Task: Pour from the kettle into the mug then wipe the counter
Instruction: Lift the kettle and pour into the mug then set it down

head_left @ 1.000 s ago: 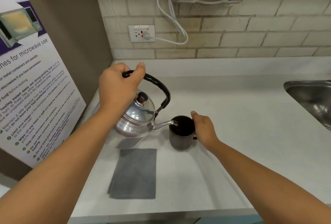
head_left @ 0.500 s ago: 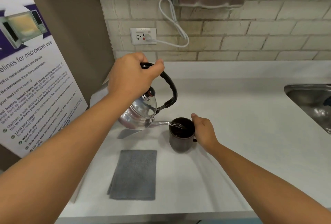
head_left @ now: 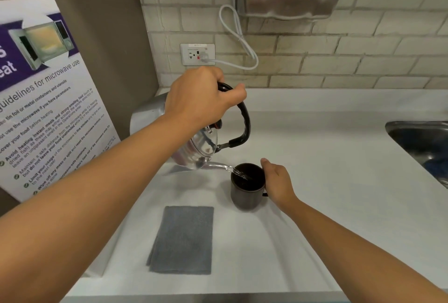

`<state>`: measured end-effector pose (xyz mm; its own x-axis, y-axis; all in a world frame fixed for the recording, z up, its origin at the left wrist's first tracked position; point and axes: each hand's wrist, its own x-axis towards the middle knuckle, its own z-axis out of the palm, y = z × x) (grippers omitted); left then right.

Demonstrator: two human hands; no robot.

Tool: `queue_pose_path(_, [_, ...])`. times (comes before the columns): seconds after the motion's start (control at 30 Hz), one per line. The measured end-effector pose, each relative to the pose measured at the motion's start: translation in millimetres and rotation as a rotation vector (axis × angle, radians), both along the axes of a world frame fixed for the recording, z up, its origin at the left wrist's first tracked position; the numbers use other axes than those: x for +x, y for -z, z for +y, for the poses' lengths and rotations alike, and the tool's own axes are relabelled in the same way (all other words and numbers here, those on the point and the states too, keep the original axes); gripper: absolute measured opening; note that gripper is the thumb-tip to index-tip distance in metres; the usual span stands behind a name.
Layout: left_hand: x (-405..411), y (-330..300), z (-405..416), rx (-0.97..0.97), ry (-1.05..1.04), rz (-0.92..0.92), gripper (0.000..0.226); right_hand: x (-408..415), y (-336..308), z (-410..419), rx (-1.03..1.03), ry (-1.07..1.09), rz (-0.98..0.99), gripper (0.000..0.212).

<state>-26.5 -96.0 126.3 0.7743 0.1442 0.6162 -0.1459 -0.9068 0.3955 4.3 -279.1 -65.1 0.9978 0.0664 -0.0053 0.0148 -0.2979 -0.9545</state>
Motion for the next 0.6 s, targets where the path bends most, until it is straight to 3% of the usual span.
queue_pose_path(0.6, [9,-9,-17,0.18,0.044,-0.03,0.05,1,2,1,-0.015,0.022,-0.004,0.054])
